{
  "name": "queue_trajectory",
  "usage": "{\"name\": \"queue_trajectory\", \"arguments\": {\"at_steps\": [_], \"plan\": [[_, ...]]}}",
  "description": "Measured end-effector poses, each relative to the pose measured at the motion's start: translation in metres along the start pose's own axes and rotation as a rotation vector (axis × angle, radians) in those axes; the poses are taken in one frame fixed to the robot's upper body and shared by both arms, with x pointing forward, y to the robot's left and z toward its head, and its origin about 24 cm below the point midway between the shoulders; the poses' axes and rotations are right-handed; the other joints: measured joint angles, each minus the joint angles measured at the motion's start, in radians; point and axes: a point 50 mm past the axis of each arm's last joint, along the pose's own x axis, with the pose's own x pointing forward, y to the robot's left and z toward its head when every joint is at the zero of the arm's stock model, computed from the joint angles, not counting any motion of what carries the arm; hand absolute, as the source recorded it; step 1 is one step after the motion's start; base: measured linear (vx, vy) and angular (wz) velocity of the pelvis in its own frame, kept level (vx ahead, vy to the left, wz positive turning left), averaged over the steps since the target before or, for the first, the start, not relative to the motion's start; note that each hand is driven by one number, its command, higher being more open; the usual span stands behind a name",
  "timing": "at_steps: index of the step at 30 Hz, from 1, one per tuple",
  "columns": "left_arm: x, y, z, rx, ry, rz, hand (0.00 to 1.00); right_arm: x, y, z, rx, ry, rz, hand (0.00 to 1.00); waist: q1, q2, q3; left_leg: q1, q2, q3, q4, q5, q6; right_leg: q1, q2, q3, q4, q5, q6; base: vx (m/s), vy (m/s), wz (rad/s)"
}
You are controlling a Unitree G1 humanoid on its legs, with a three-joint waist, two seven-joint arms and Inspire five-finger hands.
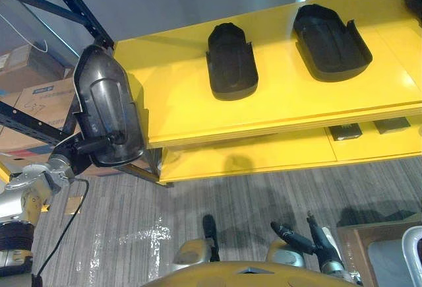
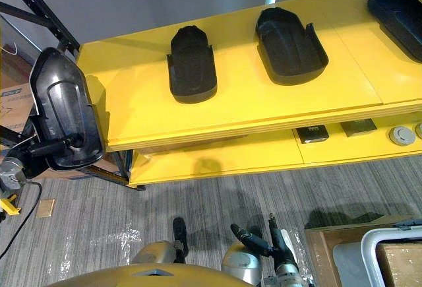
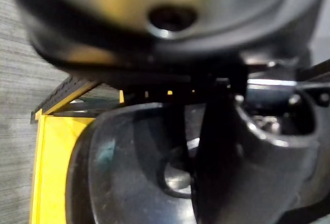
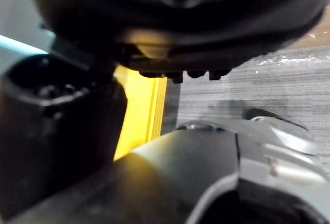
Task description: Walk over and take three plastic housings, then place them on the shelf
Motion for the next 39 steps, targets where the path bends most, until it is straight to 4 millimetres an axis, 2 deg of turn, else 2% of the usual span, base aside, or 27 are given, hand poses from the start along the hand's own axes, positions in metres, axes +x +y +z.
{"name": "queue_trajectory", "arguments": {"at_steps": [4, 7, 8, 9, 10, 12, 19, 21, 24, 25, 26, 27, 28, 29, 30, 32, 33, 36, 39], "plan": [[0.003, -0.002, 0.007, -0.043, -0.036, 0.002, 0.0, 0.003, -0.004, 0.003, -0.012, -0.001, 0.003, 1.0, 0.001, -0.011, 0.01, -0.018, 0.001, 0.003, 0.001, 0.01, 0.004, -0.032, -0.006, -0.002, 0.033, -0.01, -0.001, -0.05, 0.007, 0.08], [0.006, -0.007, 0.017, -0.113, -0.074, -0.008, 0.0, 0.004, -0.003, 0.003, -0.01, 0.002, 0.01, 1.0, 0.001, -0.028, 0.038, -0.022, 0.004, 0.026, 0.0, 0.012, 0.006, -0.044, -0.015, -0.004, 0.057, -0.022, 0.002, -0.09, 0.001, 0.16], [0.008, -0.01, 0.022, -0.159, -0.1, -0.021, 0.0, 0.005, -0.003, 0.005, -0.008, -0.002, 0.009, 1.0, 0.0, -0.027, 0.049, -0.026, 0.005, 0.034, 0.0, 0.012, 0.006, -0.051, -0.015, -0.003, 0.057, -0.022, 0.002, -0.11, 0.01, 0.24], [0.01, -0.013, 0.026, -0.19, -0.119, -0.039, 0.0, 0.007, -0.003, 0.006, -0.004, -0.006, 0.009, 1.0, -0.002, -0.041, 0.063, -0.037, 0.005, 0.039, 0.0, 0.012, 0.006, -0.054, -0.015, -0.001, 0.052, -0.022, 0.003, -0.1, 0.019, 0.27], [0.01, -0.015, 0.029, -0.204, -0.13, -0.045, 0.0, 0.008, -0.003, 0.008, -0.001, -0.008, 0.009, 1.0, -0.003, -0.035, 0.063, -0.04, 0.005, 0.047, 0.001, 0.012, 0.004, -0.054, -0.017, 0.003, 0.048, -0.021, 0.003, -0.08, 0.045, 0.2], [0.011, -0.022, 0.035, -0.239, -0.161, -0.068, 0.0, 0.012, -0.001, 0.011, 0.005, -0.011, 0.009, 1.0, -0.001, -0.043, 0.073, -0.048, 0.004, 0.072, 0.001, 0.02, -0.001, -0.06, -0.015, 0.023, 0.039, -0.018, 0.007, -0.06, 0.043, 0.09], [0.015, -0.044, 0.044, -0.284, -0.213, -0.143, 0.0, 0.013, 0.006, 0.011, 0.02, -0.001, 0.023, 1.0, 0.0, -0.067, 0.088, -0.057, -0.015, 0.088, 0.001, 0.024, -0.006, -0.044, -0.024, 0.053, -0.013, -0.012, 0.012, -0.03, 0.054, 0.06], [0.014, -0.05, 0.049, -0.269, -0.229, -0.17, 0.0, 0.016, 0.009, 0.013, 0.021, -0.003, 0.029, 1.0, 0.001, -0.078, 0.095, -0.06, -0.022, 0.108, 0.002, 0.024, -0.006, -0.041, -0.033, 0.055, -0.038, -0.011, 0.011, -0.03, 0.08, -0.09], [0.014, -0.065, 0.054, -0.229, -0.241, -0.233, 0.0, 0.016, 0.01, 0.012, 0.024, 0.0, 0.032, 1.0, -0.007, -0.081, 0.096, -0.075, -0.03, 0.112, 0.0, 0.019, -0.011, -0.042, -0.036, 0.06, -0.066, 0.004, 0.007, -0.02, 0.068, 0.0], [0.015, -0.076, 0.061, -0.202, -0.256, -0.284, 0.0, 0.016, 0.013, 0.013, 0.031, -0.002, 0.037, 1.0, -0.012, -0.1, 0.104, -0.095, -0.05, 0.123, 0.039, 0.02, -0.004, -0.043, -0.065, 0.066, -0.085, 0.009, 0.009, -0.02, 0.133, 0.0], [0.015, -0.085, 0.063, -0.185, -0.266, -0.335, 0.0, 0.016, 0.012, 0.014, 0.027, -0.006, 0.037, 1.0, -0.009, -0.1, 0.109, -0.124, -0.035, 0.115, 0.127, -0.017, 0.013, -0.046, -0.06, 0.066, -0.084, 0.017, 0.019, 0.01, 0.108, -0.16], [0.015, -0.098, 0.064, -0.157, -0.265, -0.404, 0.0, 0.017, 0.012, 0.014, 0.027, -0.004, 0.039, 1.0, -0.011, -0.099, 0.11, -0.125, -0.035, 0.131, 0.134, -0.03, 0.045, -0.045, -0.06, 0.081, -0.069, 0.022, 0.024, 0.02, 0.052, -0.24], [0.015, -0.105, 0.066, -0.143, -0.273, -0.437, 0.0, 0.017, 0.013, 0.015, 0.025, -0.007, 0.044, 1.0, -0.018, -0.099, 0.11, -0.126, -0.036, 0.131, 0.13, -0.03, 0.045, -0.058, -0.059, 0.078, -0.04, 0.021, 0.023, 0.01, 0.027, -0.12], [0.011, -0.115, 0.073, -0.106, -0.302, -0.49, 0.0, 0.017, 0.017, 0.017, 0.019, -0.012, 0.06, 1.0, -0.033, -0.113, 0.109, -0.126, -0.049, 0.131, 0.116, -0.03, 0.045, -0.079, -0.046, 0.072, 0.004, 0.015, 0.012, 0.0, 0.014, 0.13], [0.009, -0.123, 0.079, -0.086, -0.329, -0.527, 0.0, 0.017, 0.017, 0.017, 0.018, -0.014, 0.062, 1.0, -0.049, -0.111, 0.111, -0.126, -0.054, 0.13, 0.104, -0.03, 0.045, -0.078, -0.044, 0.085, 0.004, 0.013, 0.007, -0.02, 0.016, 0.17], [0.001, -0.134, 0.091, -0.029, -0.396, -0.564, 0.0, 0.019, 0.017, 0.019, 0.018, -0.019, 0.061, 1.0, -0.062, -0.108, 0.109, -0.095, -0.072, 0.133, 0.035, -0.015, 0.023, -0.088, -0.05, 0.085, -0.014, 0.01, 0.003, -0.01, 0.025, -0.08], [-0.004, -0.137, 0.098, 0.005, -0.455, -0.565, 0.0, 0.019, 0.016, 0.018, 0.016, -0.017, 0.059, 1.0, -0.059, -0.102, 0.107, -0.08, -0.069, 0.134, 0.013, -0.005, 0.008, -0.081, -0.044, 0.084, -0.023, 0.011, 0.002, 0.01, 0.009, -0.3], [-0.007, -0.136, 0.109, 0.046, -0.556, -0.532, 0.0, 0.018, 0.016, 0.018, 0.016, -0.017, 0.059, 1.0, -0.061, -0.101, 0.108, -0.068, -0.062, 0.133, 0.016, 0.002, -0.001, -0.078, -0.04, 0.084, -0.02, 0.023, -0.001, 0.03, -0.027, -0.19], [-0.014, -0.136, 0.126, 0.061, -0.69, -0.495, 0.0, 0.017, 0.016, 0.017, 0.018, -0.015, 0.053, 1.0, -0.059, -0.097, 0.107, -0.068, -0.055, 0.132, 0.033, 0.006, -0.003, -0.076, -0.036, 0.087, -0.014, 0.043, 0.012, 0.06, -0.045, -0.06]]}}
